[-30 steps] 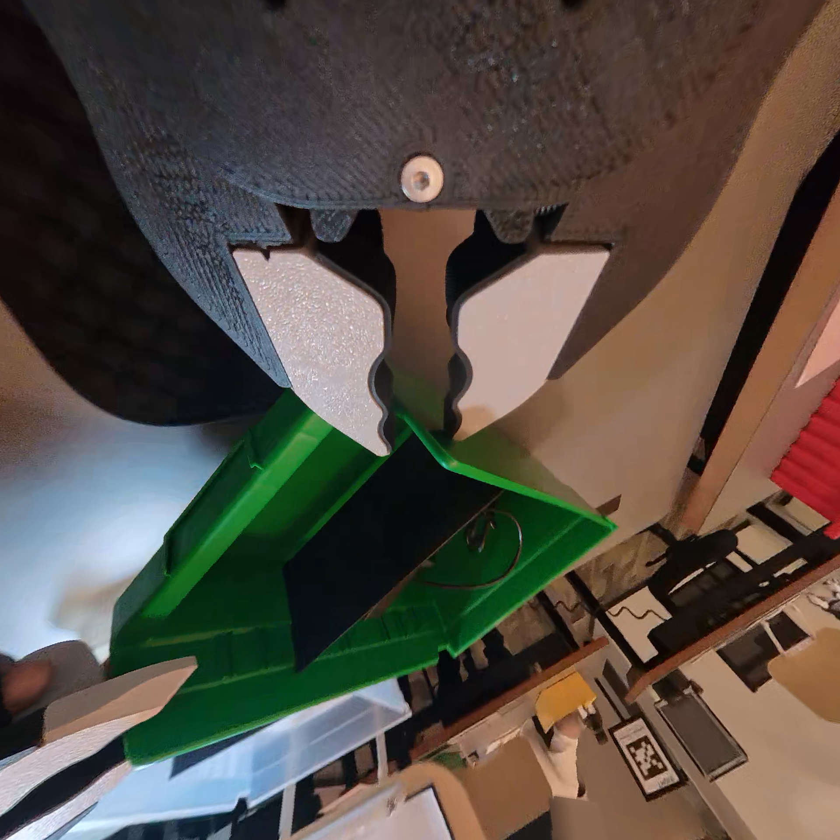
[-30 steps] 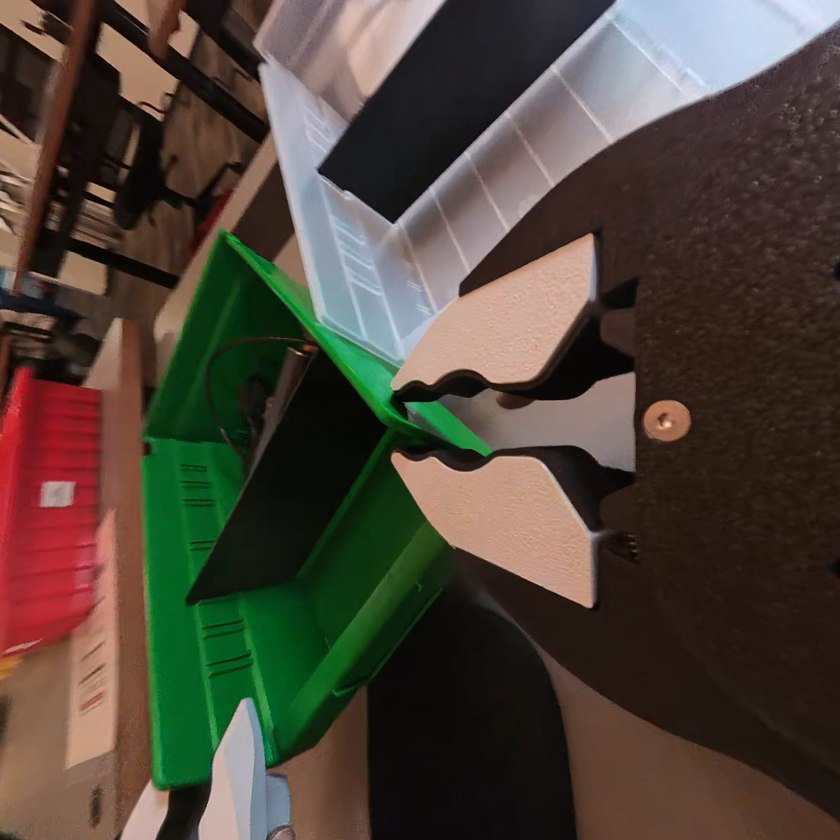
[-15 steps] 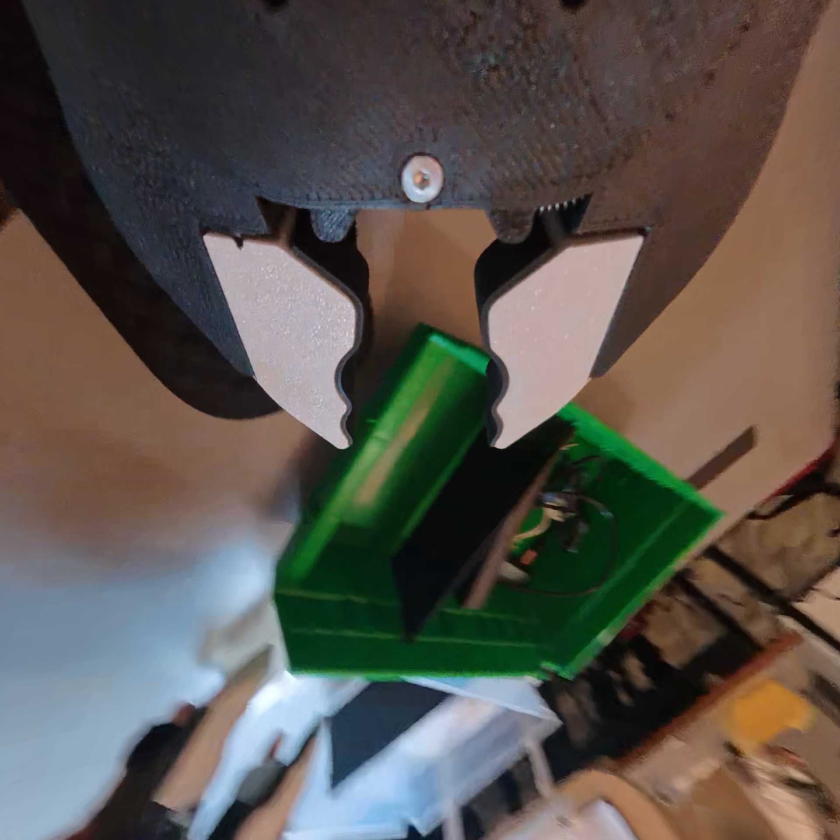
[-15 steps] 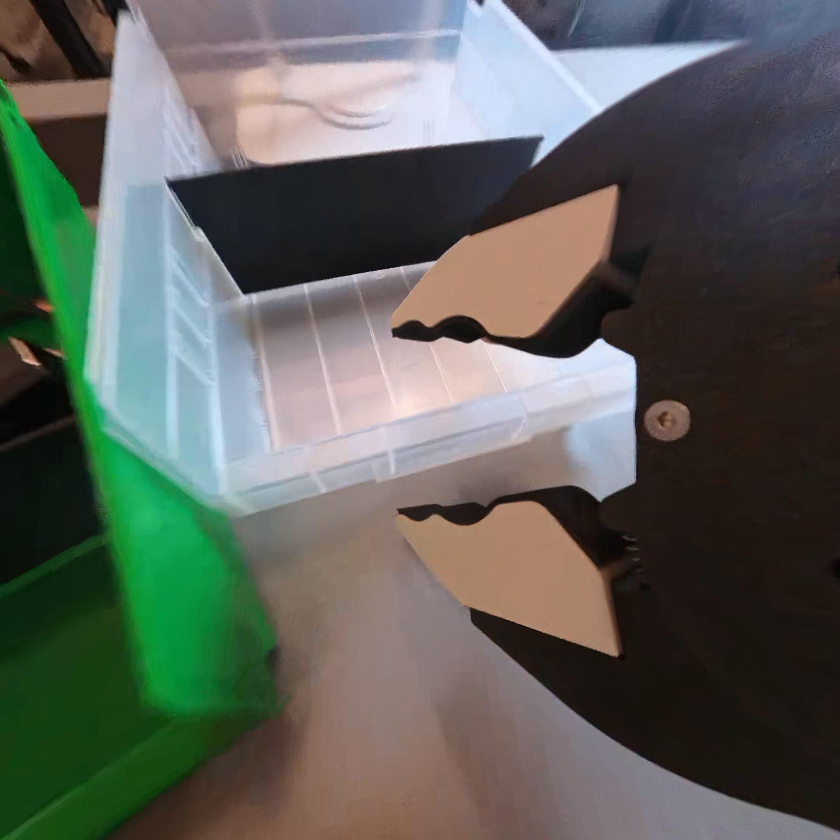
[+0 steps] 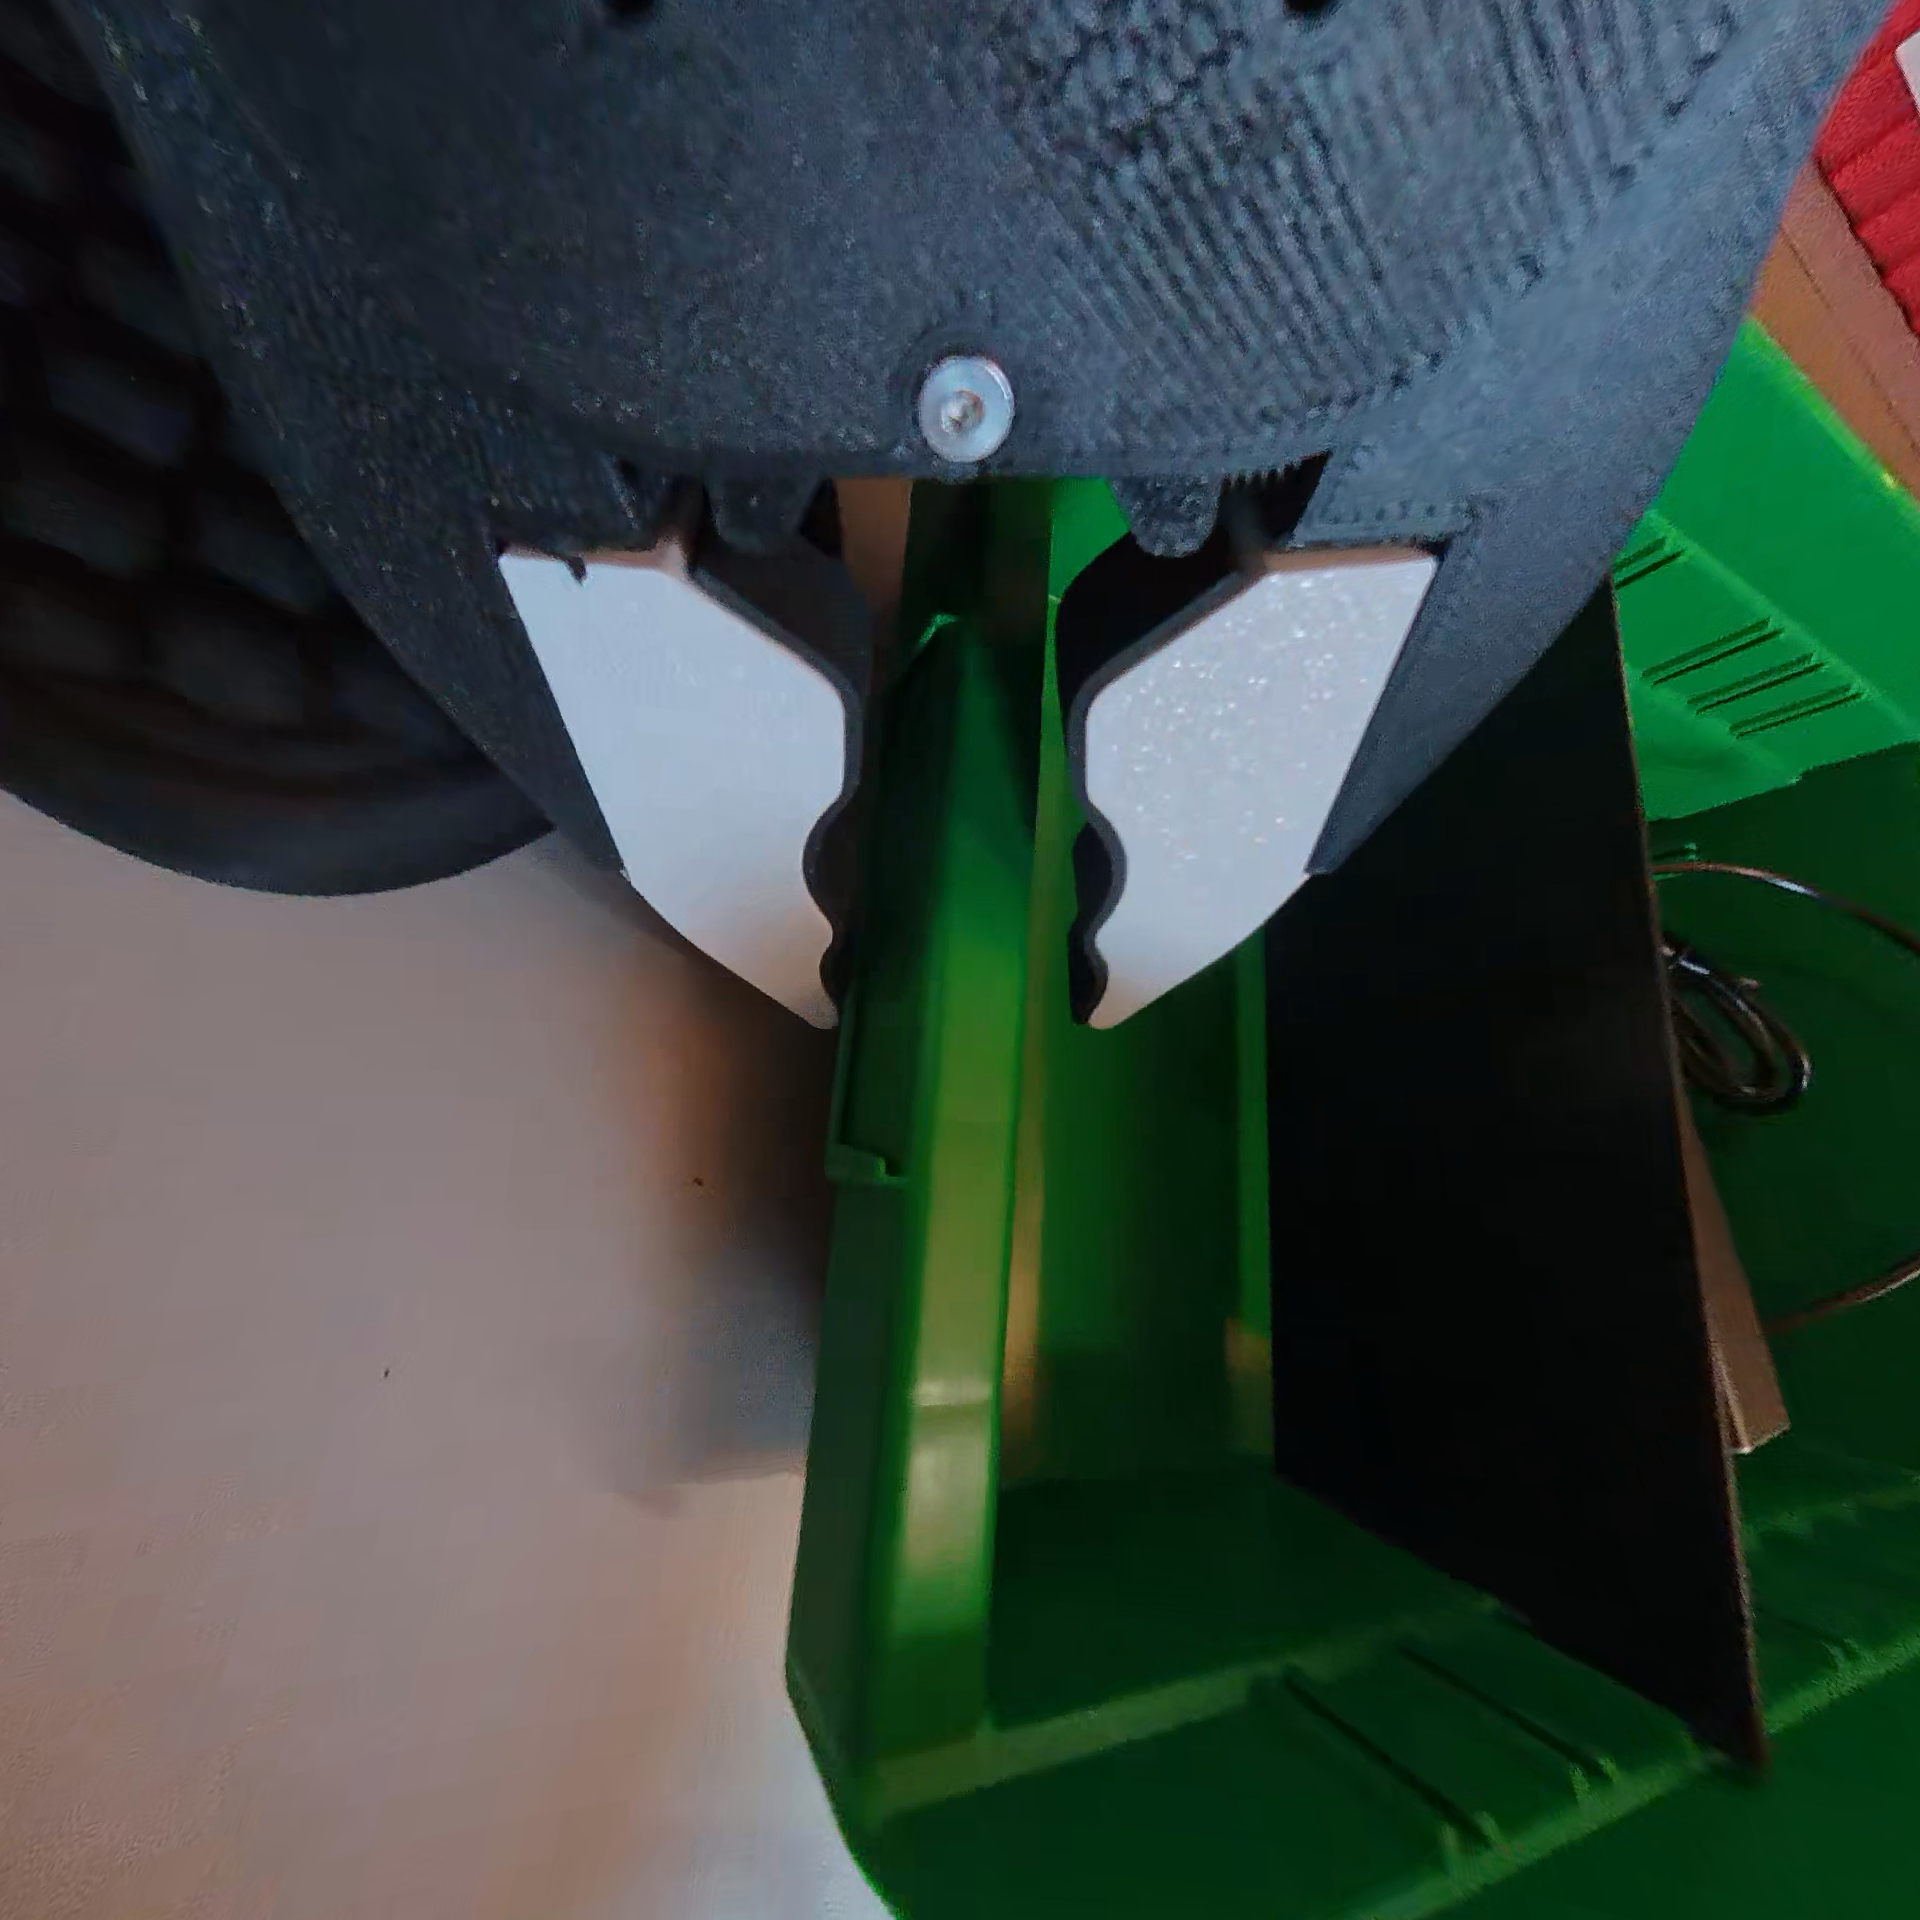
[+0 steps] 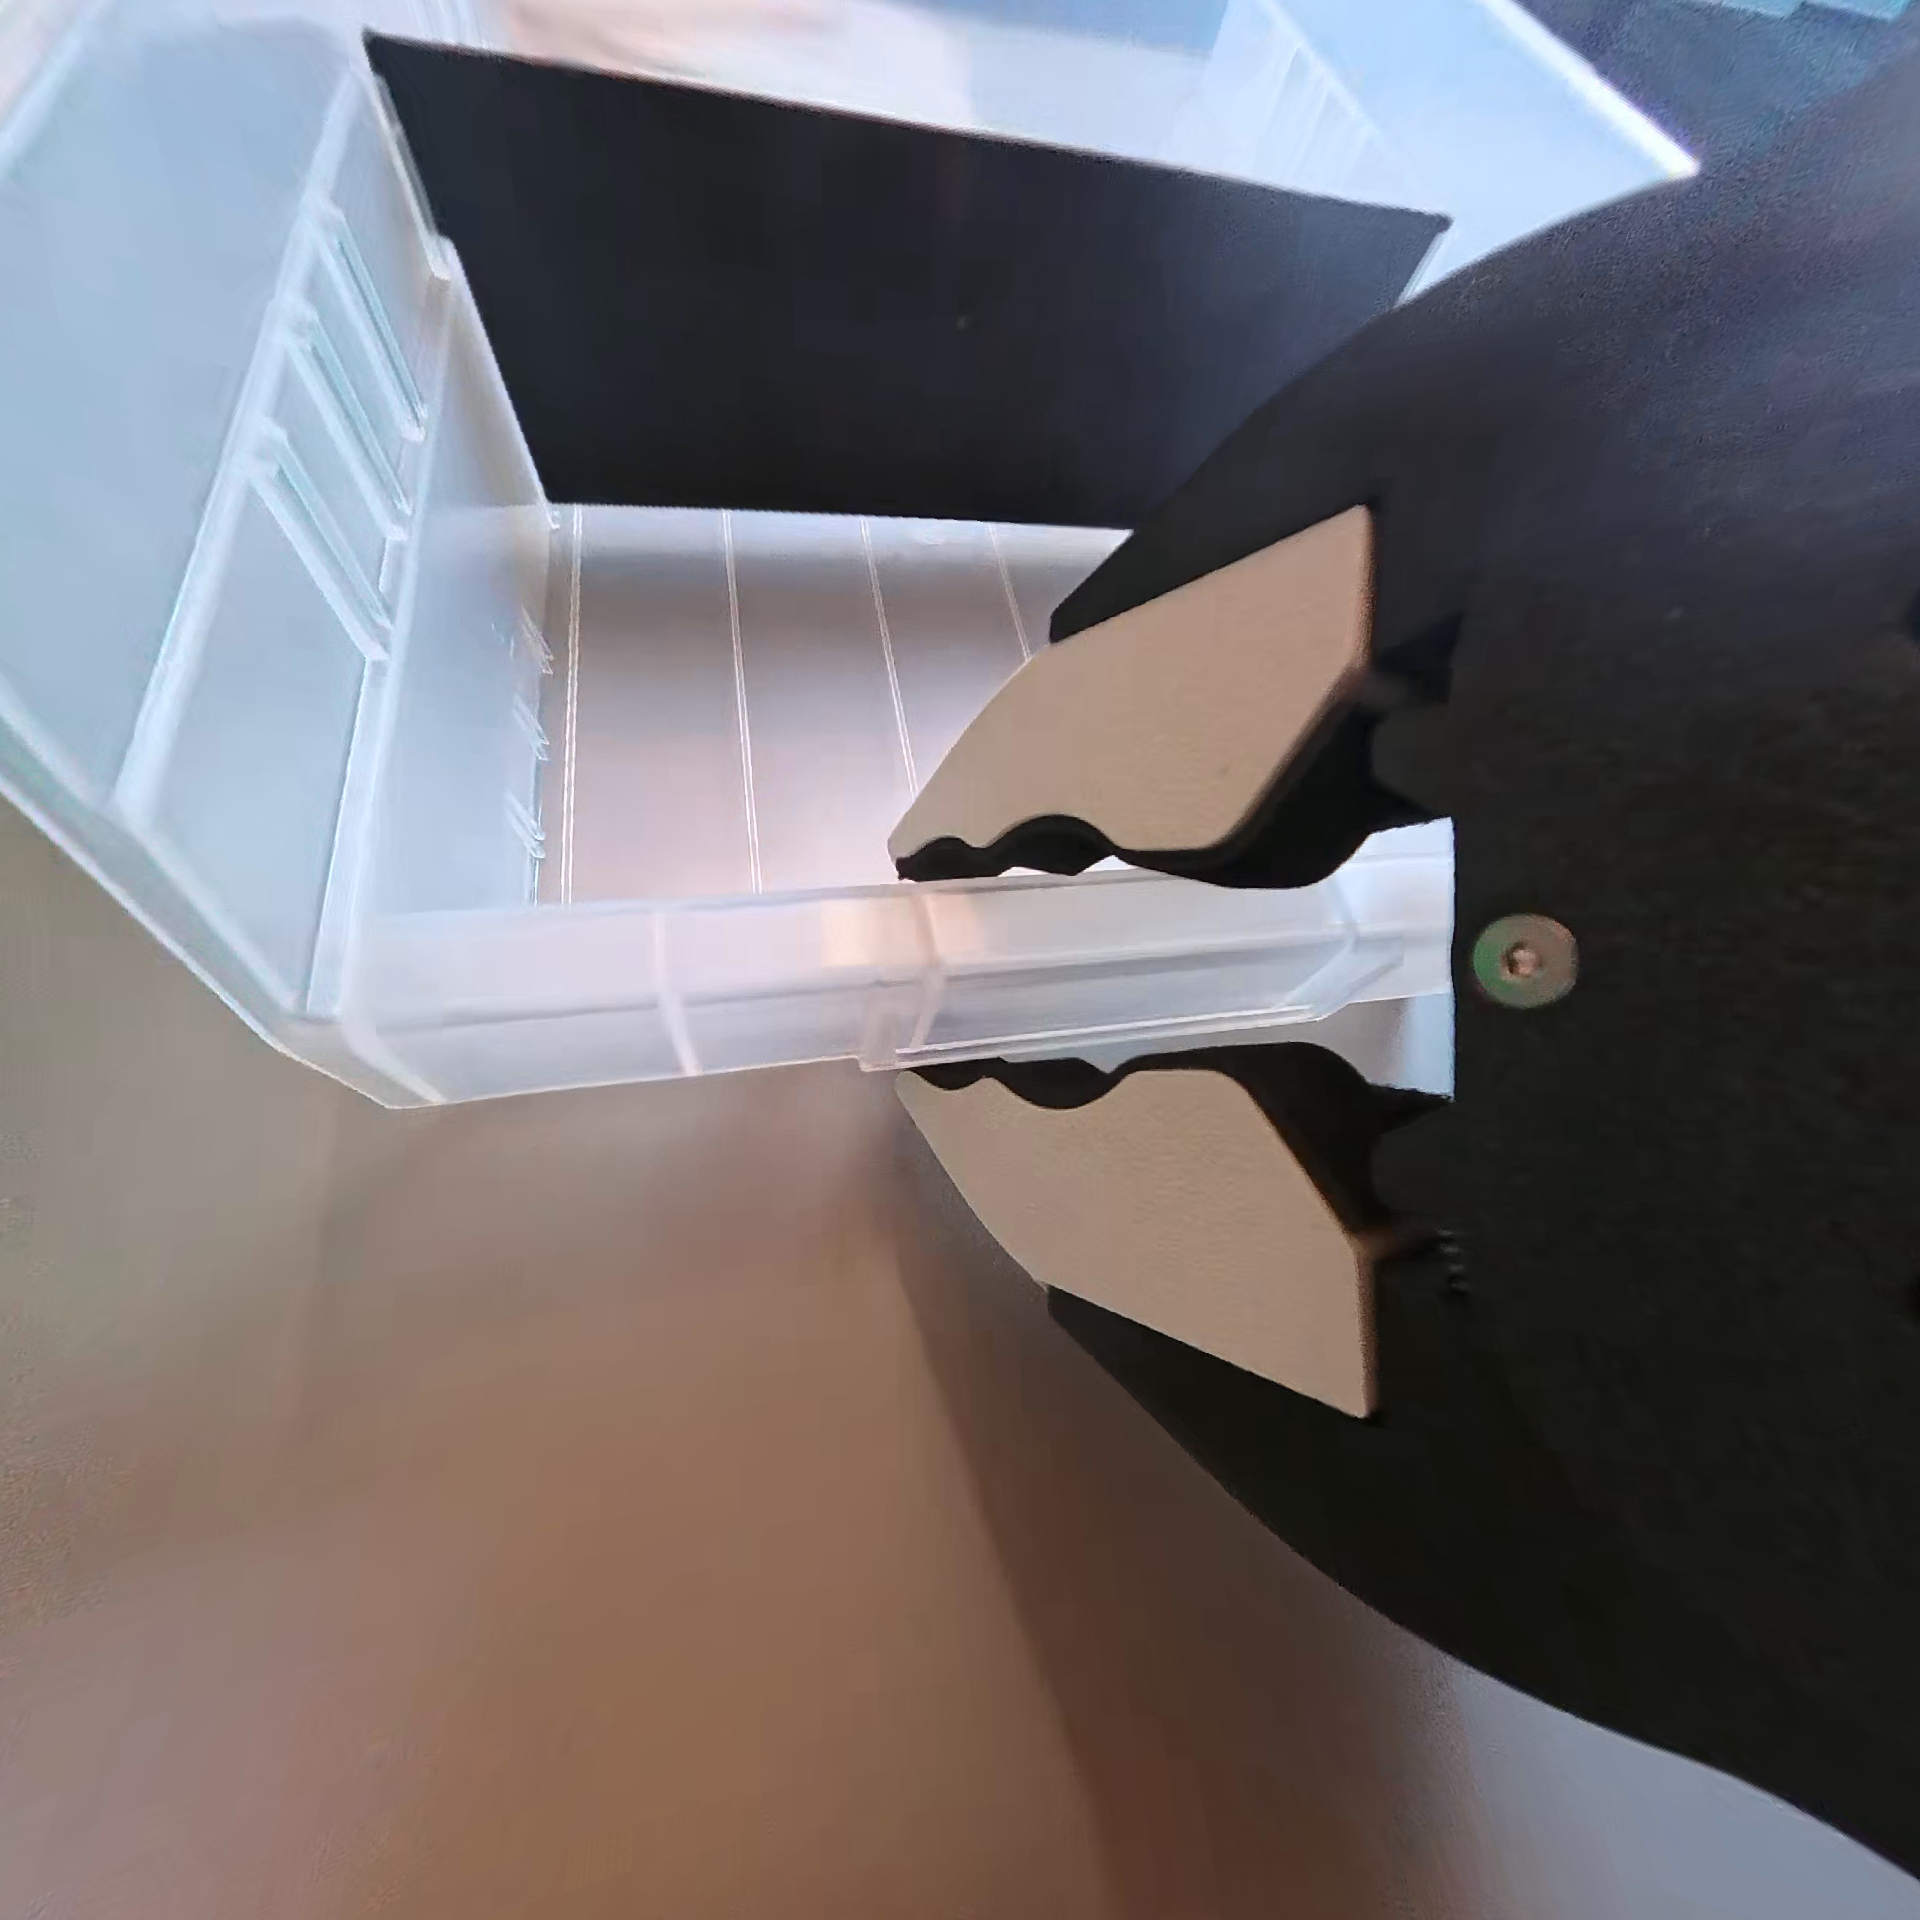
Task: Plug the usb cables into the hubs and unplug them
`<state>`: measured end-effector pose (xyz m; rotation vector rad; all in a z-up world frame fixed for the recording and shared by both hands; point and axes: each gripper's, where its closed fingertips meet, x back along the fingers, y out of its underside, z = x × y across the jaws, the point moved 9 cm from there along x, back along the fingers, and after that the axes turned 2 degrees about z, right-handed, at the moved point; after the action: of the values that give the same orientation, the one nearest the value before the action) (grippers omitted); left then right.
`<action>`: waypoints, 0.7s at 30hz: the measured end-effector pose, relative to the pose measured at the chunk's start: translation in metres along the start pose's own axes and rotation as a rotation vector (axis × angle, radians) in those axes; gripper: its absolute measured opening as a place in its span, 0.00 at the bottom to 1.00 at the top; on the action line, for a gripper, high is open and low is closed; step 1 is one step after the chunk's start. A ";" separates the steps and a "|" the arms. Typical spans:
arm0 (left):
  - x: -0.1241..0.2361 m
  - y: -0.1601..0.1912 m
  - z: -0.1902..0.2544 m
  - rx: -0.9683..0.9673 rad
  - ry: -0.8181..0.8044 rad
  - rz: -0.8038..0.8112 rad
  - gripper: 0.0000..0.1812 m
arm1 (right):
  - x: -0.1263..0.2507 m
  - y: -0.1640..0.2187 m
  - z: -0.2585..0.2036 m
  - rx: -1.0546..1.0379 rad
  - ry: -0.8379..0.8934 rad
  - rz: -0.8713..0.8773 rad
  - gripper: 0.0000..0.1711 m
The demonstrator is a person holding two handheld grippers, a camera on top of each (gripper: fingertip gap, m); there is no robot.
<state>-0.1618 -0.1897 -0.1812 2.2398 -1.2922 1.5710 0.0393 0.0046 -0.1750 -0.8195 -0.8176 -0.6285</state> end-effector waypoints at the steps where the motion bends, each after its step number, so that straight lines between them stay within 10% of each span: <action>1: -0.002 -0.001 0.000 -0.009 -0.002 0.003 0.19 | 0.007 0.012 0.000 -0.020 0.020 -0.002 0.19; 17: -0.039 0.000 -0.053 0.148 -0.168 0.053 0.20 | 0.028 0.137 0.046 -0.205 0.368 -0.130 0.21; 21: -0.036 0.006 -0.053 0.195 -0.249 0.122 0.25 | 0.060 0.124 0.041 -0.393 0.347 0.193 0.24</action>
<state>-0.2071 -0.1450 -0.1882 2.5921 -1.4172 1.5576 0.1494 0.0951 -0.1560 -1.0931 -0.2957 -0.7441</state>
